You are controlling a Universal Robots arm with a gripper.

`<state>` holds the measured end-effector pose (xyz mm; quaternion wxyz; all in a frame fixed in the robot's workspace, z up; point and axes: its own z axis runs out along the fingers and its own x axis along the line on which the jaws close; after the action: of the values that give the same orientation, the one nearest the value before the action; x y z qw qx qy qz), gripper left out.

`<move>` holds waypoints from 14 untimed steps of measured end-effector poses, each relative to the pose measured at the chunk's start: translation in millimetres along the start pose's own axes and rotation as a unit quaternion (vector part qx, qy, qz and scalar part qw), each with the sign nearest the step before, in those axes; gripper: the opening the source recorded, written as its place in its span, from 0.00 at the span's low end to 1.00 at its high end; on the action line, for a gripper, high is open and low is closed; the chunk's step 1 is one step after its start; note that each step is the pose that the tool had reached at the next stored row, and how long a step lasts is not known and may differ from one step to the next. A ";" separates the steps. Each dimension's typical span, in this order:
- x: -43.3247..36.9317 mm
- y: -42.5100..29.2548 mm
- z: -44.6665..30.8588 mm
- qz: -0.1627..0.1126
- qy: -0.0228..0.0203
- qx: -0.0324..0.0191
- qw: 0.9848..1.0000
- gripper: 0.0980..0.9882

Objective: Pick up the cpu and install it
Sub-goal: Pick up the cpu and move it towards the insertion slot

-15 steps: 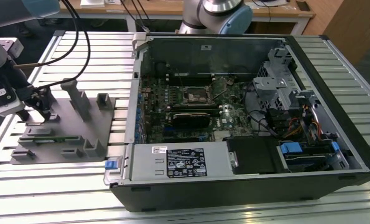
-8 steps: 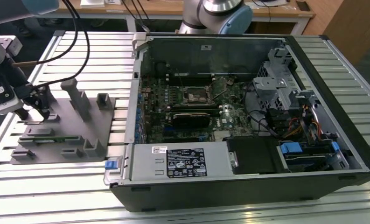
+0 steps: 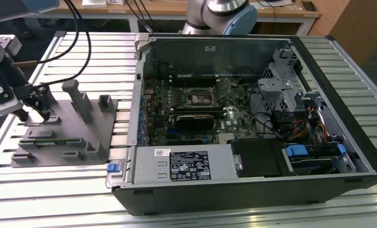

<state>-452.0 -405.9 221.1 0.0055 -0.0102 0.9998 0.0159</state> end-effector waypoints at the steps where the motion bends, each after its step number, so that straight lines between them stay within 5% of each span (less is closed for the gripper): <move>1: 0.0 0.0 -0.2 0.000 0.000 0.000 1.000 0.50; 14: -0.1 0.1 -3.1 0.000 0.000 0.000 1.000 0.50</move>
<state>-452.0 -405.9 224.3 0.0054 -0.0102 0.9998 0.0158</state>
